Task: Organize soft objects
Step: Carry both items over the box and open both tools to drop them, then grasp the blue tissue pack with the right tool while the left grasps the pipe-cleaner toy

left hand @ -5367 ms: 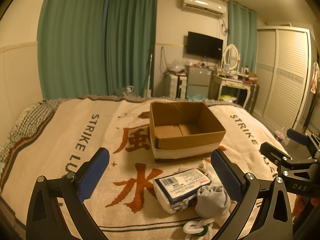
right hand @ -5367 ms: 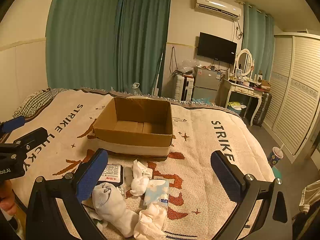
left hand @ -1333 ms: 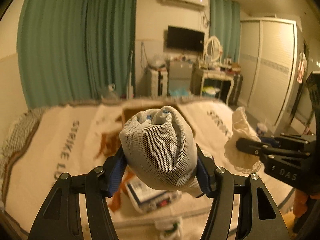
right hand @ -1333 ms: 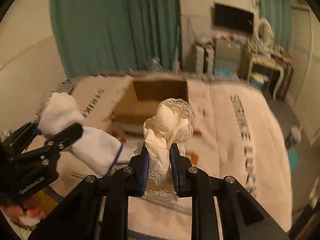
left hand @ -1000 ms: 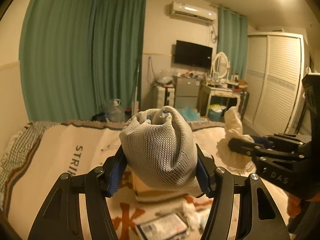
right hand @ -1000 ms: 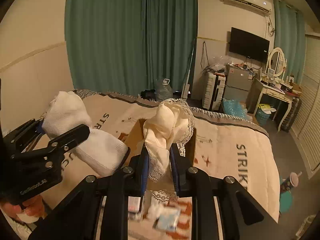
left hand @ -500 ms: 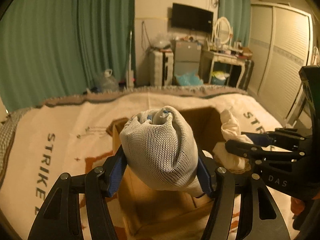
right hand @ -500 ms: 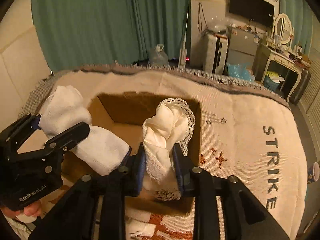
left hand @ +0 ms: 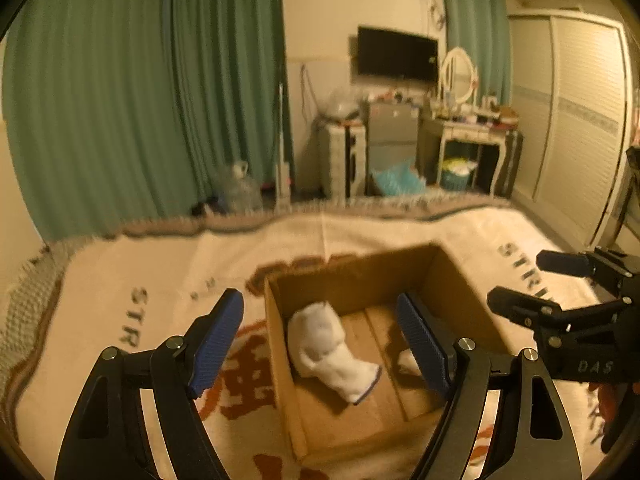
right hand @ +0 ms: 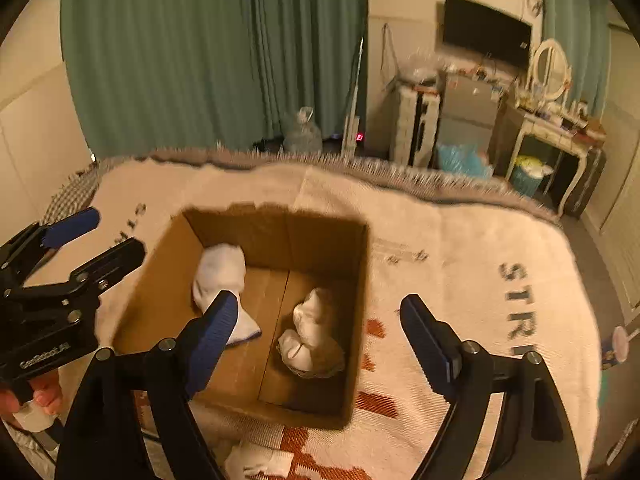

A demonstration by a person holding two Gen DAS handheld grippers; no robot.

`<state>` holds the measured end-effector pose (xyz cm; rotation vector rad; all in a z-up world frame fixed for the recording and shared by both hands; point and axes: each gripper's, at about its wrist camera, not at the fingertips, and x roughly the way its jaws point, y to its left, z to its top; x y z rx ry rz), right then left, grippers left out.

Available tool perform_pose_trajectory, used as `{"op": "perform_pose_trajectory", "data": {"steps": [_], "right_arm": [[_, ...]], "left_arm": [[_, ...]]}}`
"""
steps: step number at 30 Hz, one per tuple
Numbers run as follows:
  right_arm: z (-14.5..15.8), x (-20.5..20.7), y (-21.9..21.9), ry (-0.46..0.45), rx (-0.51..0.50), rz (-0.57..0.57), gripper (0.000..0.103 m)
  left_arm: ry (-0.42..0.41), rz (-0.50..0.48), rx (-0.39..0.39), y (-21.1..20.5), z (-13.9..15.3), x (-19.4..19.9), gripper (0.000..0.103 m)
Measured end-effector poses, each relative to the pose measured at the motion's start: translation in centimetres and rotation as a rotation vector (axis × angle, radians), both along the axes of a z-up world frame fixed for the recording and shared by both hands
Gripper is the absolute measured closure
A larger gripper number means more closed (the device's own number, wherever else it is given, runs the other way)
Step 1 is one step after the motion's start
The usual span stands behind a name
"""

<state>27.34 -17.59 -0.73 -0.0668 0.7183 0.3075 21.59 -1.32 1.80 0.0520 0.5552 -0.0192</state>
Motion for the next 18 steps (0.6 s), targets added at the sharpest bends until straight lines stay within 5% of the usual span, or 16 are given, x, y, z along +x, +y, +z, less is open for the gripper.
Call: {"op": "perform_pose_trajectory", "data": {"steps": [9,14,18], "right_arm": [[10.1,-10.1,-3.3,-0.15,0.004,-0.056,0.005],[13.1,-15.9,-5.0,-0.187,0.046,-0.064,0.0],[13.3,-19.4,-5.2,-0.208,0.025,-0.054,0.0]], "left_arm": [[-0.08,0.013,-0.092,0.0,8.6,-8.7,0.023],[-0.12,-0.003,-0.137,0.3,10.2,-13.0,0.013],[-0.162,0.034,-0.085,0.2,10.3,-16.5,0.013]]}}
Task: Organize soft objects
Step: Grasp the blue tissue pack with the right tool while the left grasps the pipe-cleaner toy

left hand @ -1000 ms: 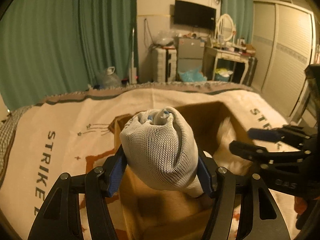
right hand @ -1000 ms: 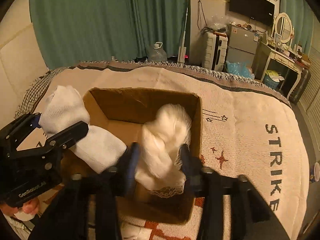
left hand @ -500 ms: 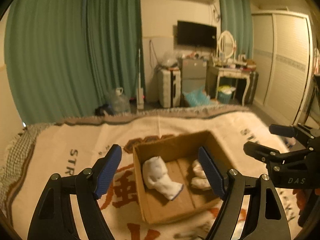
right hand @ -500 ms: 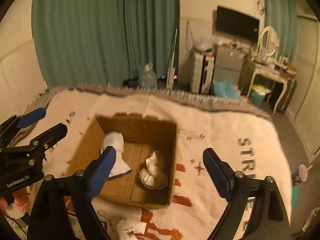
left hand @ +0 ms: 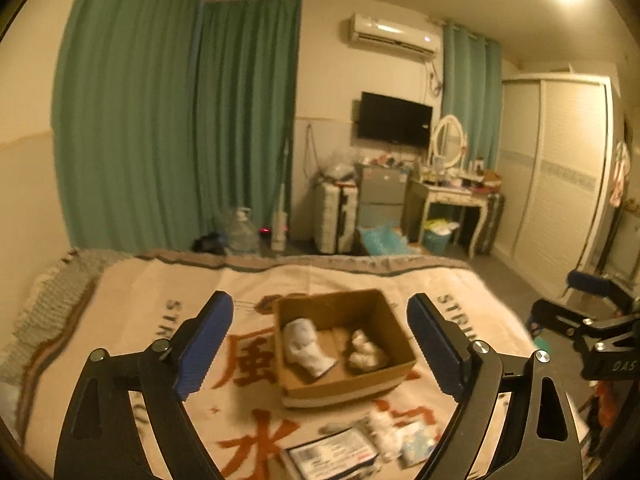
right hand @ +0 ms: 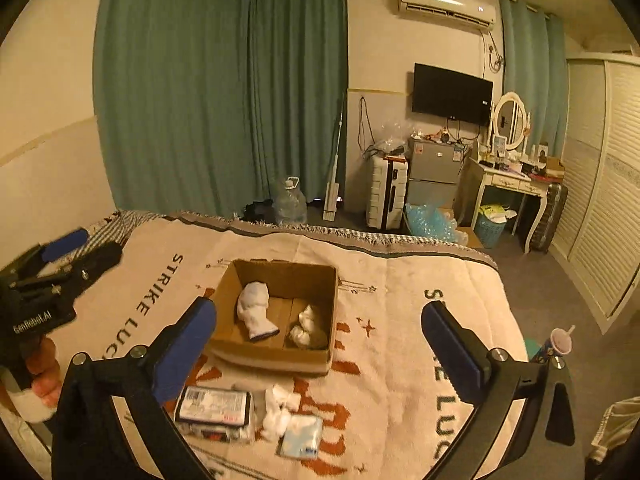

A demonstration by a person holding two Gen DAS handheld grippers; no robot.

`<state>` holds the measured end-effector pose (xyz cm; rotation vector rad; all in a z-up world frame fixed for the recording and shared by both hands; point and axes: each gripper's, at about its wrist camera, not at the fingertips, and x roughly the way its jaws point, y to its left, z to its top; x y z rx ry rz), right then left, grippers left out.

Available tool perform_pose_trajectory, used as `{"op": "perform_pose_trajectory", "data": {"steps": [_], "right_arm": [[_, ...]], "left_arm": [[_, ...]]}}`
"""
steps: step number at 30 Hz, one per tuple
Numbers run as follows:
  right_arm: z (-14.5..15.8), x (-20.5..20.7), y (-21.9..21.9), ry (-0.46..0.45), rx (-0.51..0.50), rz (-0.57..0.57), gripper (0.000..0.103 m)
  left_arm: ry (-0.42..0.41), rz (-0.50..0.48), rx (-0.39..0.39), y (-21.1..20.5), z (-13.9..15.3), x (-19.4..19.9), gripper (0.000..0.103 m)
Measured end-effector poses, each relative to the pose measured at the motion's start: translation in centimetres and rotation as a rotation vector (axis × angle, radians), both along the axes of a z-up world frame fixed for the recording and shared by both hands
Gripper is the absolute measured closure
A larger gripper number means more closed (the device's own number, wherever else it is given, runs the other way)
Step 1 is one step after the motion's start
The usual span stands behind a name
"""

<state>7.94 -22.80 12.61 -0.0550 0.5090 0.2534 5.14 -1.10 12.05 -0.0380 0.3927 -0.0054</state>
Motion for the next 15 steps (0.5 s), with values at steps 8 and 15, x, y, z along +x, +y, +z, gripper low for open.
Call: {"op": "perform_pose_trajectory", "data": {"steps": [8,15], "right_arm": [[-4.0,-2.8,0.0,0.044,-0.003,0.018,0.0],[-10.1,-1.9,0.3,0.115,-0.036,0.05,0.0]], "left_arm": [[0.041,0.067,0.076,-1.0,-4.7,-3.5,0.013],[0.099,0.105,0.094,-2.0,-10.5,-4.4,0.013]]}}
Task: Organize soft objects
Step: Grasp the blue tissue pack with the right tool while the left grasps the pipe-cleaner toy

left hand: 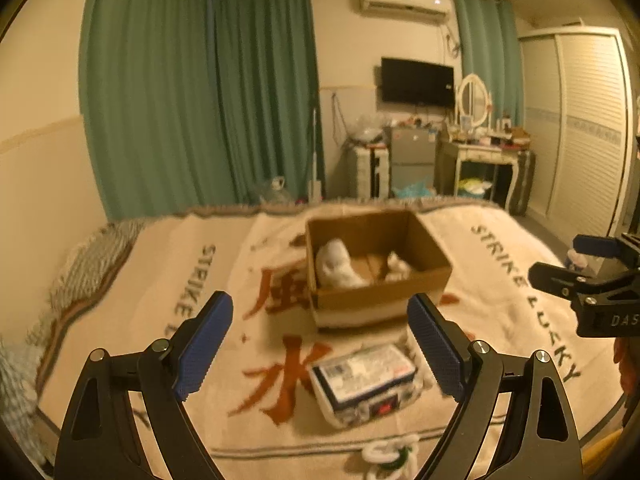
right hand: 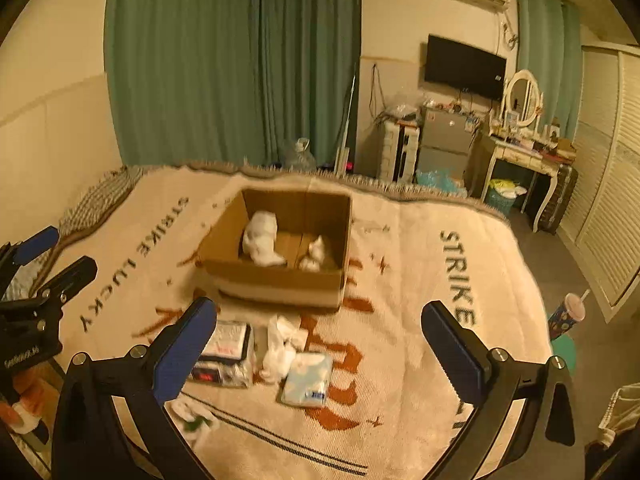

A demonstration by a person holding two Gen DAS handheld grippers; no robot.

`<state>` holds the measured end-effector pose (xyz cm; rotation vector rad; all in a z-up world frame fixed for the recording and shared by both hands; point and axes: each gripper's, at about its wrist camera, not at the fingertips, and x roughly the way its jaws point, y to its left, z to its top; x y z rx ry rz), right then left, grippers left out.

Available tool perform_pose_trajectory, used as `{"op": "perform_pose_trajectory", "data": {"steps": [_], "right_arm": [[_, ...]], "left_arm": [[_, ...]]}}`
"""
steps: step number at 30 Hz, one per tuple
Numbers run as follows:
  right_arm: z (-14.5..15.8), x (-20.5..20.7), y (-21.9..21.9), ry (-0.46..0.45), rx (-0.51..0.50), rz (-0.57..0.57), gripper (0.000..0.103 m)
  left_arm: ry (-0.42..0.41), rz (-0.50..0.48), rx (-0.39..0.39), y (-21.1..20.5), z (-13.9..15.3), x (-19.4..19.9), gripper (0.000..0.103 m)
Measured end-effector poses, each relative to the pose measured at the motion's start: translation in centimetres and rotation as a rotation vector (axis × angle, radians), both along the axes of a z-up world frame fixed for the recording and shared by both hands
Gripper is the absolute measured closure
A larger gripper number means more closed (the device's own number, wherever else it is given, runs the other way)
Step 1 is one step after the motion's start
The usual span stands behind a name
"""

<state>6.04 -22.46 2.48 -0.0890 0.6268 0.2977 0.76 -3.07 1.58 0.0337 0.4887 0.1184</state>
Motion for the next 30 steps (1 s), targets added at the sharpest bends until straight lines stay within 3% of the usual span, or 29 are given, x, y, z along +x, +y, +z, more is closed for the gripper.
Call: {"op": "perform_pose_trajectory", "data": {"steps": [4,7,11,18,23,26,28,30], "right_arm": [[-3.5,1.0,0.4,0.036,-0.023,0.033,0.0],[-6.3,1.8,0.9,0.062,-0.076,0.057,0.0],[-10.3,3.3,1.2,0.161,-0.124,0.078,0.0],[-16.9,4.9,3.5,0.319,-0.269,0.166,0.003],[-19.3,5.7,4.3,0.367,-0.292,0.196,0.014],[-20.0,6.4,3.6,0.401,-0.283,0.17,0.031],[-20.1,6.9,2.9,0.422,-0.257,0.155,0.048],[-19.8,7.3,2.2,0.436,-0.242,0.144,0.05]], "left_arm": [[0.076,0.039,-0.098,-0.3,-4.2,0.0,0.013],[0.162,0.042,-0.126,-1.0,-7.4,0.3,0.014],[0.251,0.046,-0.199,-1.4,-11.2,0.6,0.015],[0.359,0.025,-0.201,-3.3,-15.2,0.0,0.015],[0.42,-0.022,-0.167,-4.8,-17.1,0.5,0.015],[0.451,-0.027,-0.187,-4.6,-17.9,1.3,0.027],[0.471,-0.029,-0.201,-4.4,-18.3,1.7,0.034],[0.473,-0.035,-0.211,-4.2,-18.3,1.7,0.041]]}}
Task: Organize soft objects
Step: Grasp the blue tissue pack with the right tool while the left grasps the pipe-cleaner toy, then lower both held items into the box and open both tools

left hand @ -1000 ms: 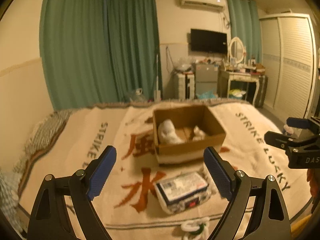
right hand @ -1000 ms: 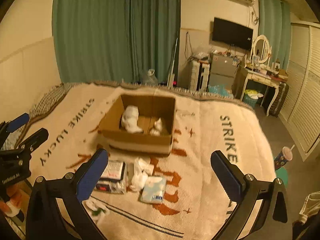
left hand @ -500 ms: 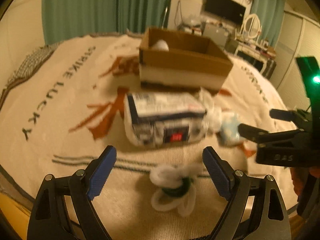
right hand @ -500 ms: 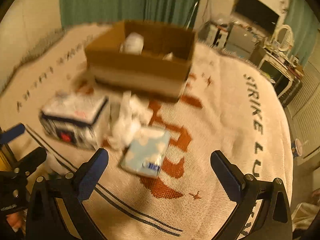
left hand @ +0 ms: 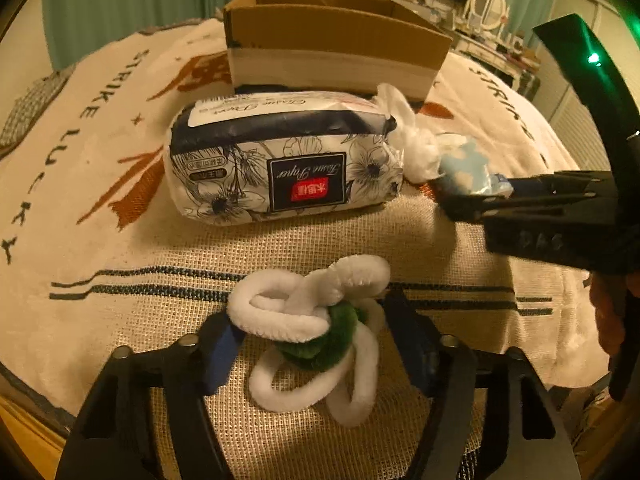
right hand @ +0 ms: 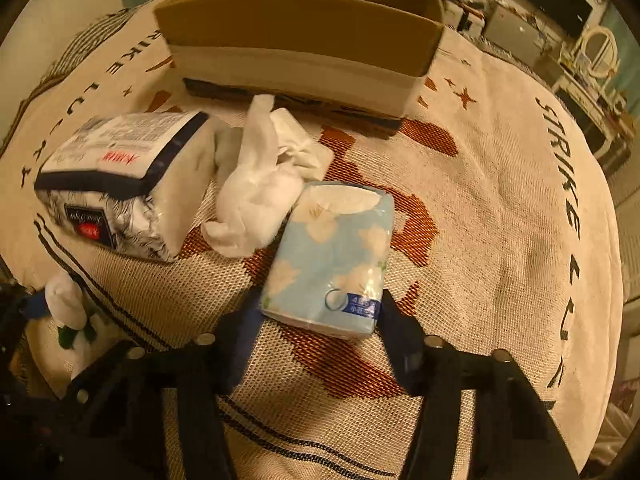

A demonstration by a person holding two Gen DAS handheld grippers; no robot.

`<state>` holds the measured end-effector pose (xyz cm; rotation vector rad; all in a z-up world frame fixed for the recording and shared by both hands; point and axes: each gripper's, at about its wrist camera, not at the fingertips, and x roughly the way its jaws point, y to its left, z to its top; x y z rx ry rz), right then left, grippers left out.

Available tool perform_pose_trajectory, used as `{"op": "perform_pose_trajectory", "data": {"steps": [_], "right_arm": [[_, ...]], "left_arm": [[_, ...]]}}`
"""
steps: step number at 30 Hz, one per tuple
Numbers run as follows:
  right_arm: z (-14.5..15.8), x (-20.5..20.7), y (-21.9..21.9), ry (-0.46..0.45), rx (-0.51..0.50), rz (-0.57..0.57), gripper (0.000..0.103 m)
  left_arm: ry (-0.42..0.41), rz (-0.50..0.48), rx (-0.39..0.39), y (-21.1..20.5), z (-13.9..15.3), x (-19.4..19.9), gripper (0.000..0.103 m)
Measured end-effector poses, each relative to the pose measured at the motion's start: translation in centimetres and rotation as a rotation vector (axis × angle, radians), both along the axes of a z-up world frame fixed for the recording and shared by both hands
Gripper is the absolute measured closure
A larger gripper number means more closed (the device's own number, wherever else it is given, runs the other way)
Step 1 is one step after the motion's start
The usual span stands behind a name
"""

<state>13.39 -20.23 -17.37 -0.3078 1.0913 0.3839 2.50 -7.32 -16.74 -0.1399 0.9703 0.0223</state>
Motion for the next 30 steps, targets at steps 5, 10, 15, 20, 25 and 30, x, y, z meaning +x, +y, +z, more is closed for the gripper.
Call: {"op": "perform_pose_trajectory", "data": {"steps": [5,10,15,20,25,30], "right_arm": [[1.3,-0.5,-0.9,0.007,0.028,-0.036,0.052],[2.9,-2.2,-2.0,0.007,0.048,-0.058,0.052],[4.6,-4.8,-1.1,-0.012,0.067,-0.053,0.052],[7.2,-7.2,0.0,-0.077,0.086,-0.022,0.052],[10.1,-7.6,0.8,-0.146,0.11,-0.021,0.052],[14.1,-6.8,1.5,-0.238,0.138,-0.028,0.052]], "left_arm": [[0.002,-0.02,-0.038,0.2,0.3,-0.3,0.06],[-0.005,-0.023,-0.058,0.4,1.2,-1.1,0.061],[-0.046,-0.027,-0.072,0.7,3.1,-2.4,0.062],[-0.11,-0.059,-0.036,0.8,6.1,-3.2,0.062],[-0.196,-0.085,0.0,1.3,9.7,-2.7,0.062],[-0.305,-0.104,0.031,2.0,14.2,-0.9,0.062]]}}
